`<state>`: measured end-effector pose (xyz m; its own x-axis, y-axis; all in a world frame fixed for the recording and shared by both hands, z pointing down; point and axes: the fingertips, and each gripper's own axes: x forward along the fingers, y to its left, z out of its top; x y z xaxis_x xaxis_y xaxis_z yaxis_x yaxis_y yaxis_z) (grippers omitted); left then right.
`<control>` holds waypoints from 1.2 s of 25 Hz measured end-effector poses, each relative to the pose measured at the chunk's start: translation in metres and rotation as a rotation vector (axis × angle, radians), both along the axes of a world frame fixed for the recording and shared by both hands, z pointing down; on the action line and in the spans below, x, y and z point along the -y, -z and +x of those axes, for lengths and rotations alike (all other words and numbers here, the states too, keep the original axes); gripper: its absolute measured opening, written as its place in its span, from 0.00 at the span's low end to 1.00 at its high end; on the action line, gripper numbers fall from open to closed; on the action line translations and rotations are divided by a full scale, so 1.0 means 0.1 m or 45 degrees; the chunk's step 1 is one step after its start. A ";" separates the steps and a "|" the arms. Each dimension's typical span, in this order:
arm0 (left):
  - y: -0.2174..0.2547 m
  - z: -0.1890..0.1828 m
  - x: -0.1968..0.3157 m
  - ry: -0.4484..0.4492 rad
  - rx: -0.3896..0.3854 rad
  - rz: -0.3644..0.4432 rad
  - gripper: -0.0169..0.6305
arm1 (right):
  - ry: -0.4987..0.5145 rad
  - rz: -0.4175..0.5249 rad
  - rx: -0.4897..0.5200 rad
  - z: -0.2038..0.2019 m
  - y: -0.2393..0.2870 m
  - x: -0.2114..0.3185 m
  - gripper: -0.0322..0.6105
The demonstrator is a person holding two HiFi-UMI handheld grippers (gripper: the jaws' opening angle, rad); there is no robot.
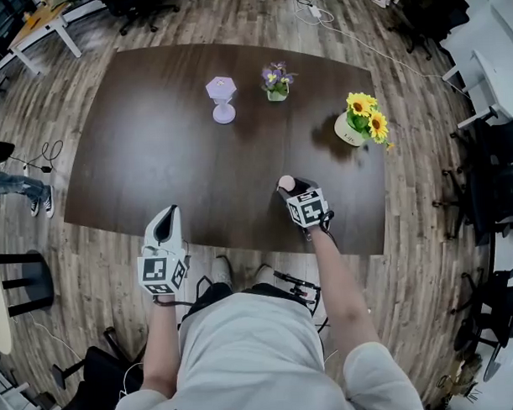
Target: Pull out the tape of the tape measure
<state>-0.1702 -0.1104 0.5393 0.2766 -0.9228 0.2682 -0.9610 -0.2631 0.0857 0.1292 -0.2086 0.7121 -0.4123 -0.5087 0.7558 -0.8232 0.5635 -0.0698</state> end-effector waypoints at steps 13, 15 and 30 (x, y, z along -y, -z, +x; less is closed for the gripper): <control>0.03 0.15 -0.01 -0.046 -0.021 0.019 0.04 | -0.202 0.070 0.239 -0.18 0.51 -0.26 0.38; 0.03 0.22 -0.02 -0.066 -0.029 0.025 0.04 | -0.214 0.090 0.263 -0.18 0.66 -0.29 0.38; 0.10 1.46 -0.14 -0.621 0.288 0.218 0.27 | -0.100 0.116 0.451 -0.77 1.64 -0.65 0.38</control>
<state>-0.0239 -0.0965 0.5291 0.6353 -0.7379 0.2279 -0.7139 -0.6736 -0.1911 0.0518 -0.1440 0.5482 -0.5971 -0.6078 0.5235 -0.7979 0.5168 -0.3102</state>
